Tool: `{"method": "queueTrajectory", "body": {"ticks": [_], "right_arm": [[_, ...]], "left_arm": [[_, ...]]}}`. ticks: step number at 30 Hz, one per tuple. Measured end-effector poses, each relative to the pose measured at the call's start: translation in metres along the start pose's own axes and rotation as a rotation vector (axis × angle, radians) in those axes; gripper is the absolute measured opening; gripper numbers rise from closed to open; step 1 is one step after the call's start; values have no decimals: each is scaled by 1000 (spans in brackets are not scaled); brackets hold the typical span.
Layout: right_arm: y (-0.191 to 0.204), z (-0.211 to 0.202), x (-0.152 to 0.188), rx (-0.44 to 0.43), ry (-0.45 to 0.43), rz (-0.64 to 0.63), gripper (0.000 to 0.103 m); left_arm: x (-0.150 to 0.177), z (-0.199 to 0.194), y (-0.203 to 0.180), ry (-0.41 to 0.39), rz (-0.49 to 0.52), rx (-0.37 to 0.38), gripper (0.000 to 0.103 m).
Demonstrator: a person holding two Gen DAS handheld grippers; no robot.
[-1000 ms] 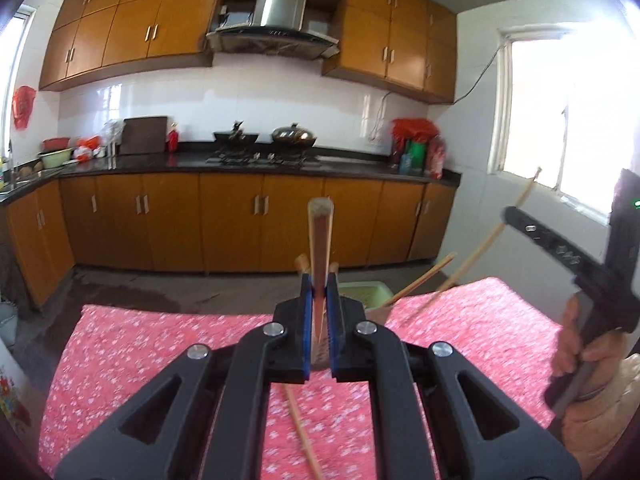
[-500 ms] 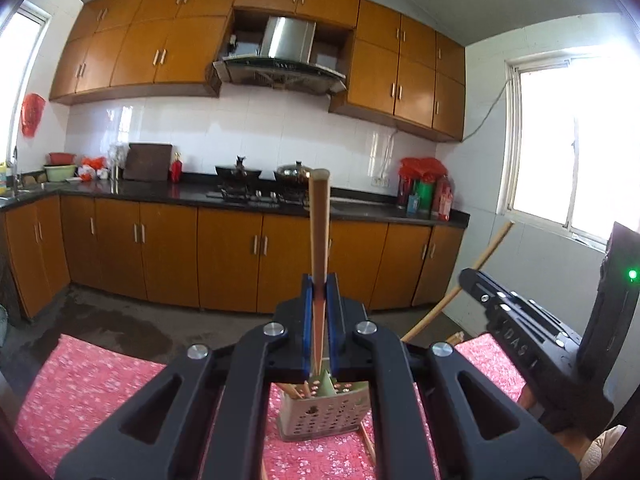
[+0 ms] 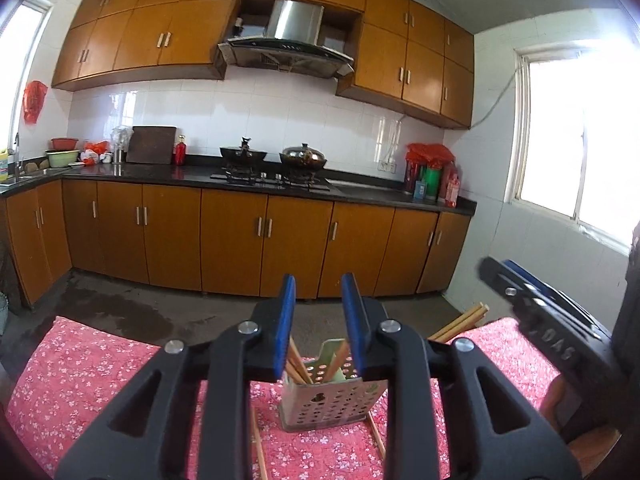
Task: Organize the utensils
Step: 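Lower the left tool onto the last chopstick while the right tool grasps one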
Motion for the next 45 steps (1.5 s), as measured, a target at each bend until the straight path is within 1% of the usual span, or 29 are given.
{"method": "queueTrajectory", "body": {"ticks": [2, 4, 5, 7, 9, 10, 11, 12, 13, 14, 15, 17, 20, 23, 24, 25, 27, 30, 32, 33, 34, 35, 36, 39, 43, 45], "right_arm": [[-11, -11, 0, 23, 4, 18, 40], [-23, -18, 6, 61, 30, 23, 40], [-33, -22, 16, 91, 62, 20, 40], [-46, -24, 34, 127, 125, 15, 40], [-61, -23, 68, 158, 245, 14, 40], [-66, -22, 83, 162, 289, 16, 40], [-70, -20, 106, 161, 367, 19, 40], [-71, -20, 120, 151, 414, 26, 40], [-71, -20, 142, 127, 485, 47, 38], [-69, -21, 156, 105, 530, 62, 37], [-66, -21, 169, 83, 572, 73, 35], [-53, -23, 196, 41, 649, 77, 34], [-33, -24, 213, 4, 693, 53, 34], [-19, -21, 223, 2, 714, 7, 34], [-17, -21, 227, 7, 719, -10, 33], [-14, -20, 230, 23, 717, -36, 21], [-16, -17, 230, 53, 705, -67, 9], [-33, -17, 226, 86, 706, -15, 8], [-41, -18, 225, 105, 702, -2, 8], [-44, -19, 224, 105, 702, 6, 8], [-47, -20, 223, 105, 702, 6, 8], [-48, -21, 223, 106, 701, 2, 8], [-48, -20, 223, 107, 701, -4, 8], [-51, -16, 222, 113, 697, -19, 8], [-58, 4, 223, 136, 693, -35, 8], [-62, 15, 221, 159, 688, -50, 8]], "left_arm": [[-3, -15, 10, -15, -13, -22, 31], [-2, -33, 24, -23, -17, -57, 32], [0, -41, 32, -23, -14, -75, 34], [14, -55, 47, -5, -1, -134, 36], [31, -61, 61, 37, 4, -175, 36], [47, -62, 70, 79, 2, -195, 36], [62, -63, 77, 119, 2, -209, 37], [77, -61, 83, 163, 8, -227, 37], [92, -58, 87, 210, 13, -241, 36], [115, -54, 91, 277, 10, -243, 36], [127, -53, 91, 311, 5, -239, 36], [156, -49, 89, 390, -10, -225, 36], [183, -46, 82, 460, -38, -185, 36], [198, -42, 71, 500, -32, -158, 36], [203, -42, 68, 510, -27, -150, 36], [206, -41, 65, 520, -20, -143, 36], [213, -39, 56, 540, 1, -133, 36], [221, -31, 43, 564, 29, -125, 36], [227, -23, 38, 580, 56, -137, 34], [230, -20, 35, 591, 66, -146, 26], [233, -15, 35, 609, 74, -160, 21], [235, -12, 36, 625, 72, -168, 12], [236, -10, 39, 622, 66, -177, 9], [234, -1, 49, 624, 57, -199, 9], [230, 14, 77, 620, 65, -269, 9], [228, 20, 93, 613, 72, -302, 15]]}}
Point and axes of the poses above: each gripper's, at about its wrist camera, not at the fingertips, and z roughly the way its jaws point, y to its left, x to its underside, the point moved 1 cm from there along z, roughly the way its jaws point, and after that the axes turned 9 degrees about -y, right-handed, at the moved point
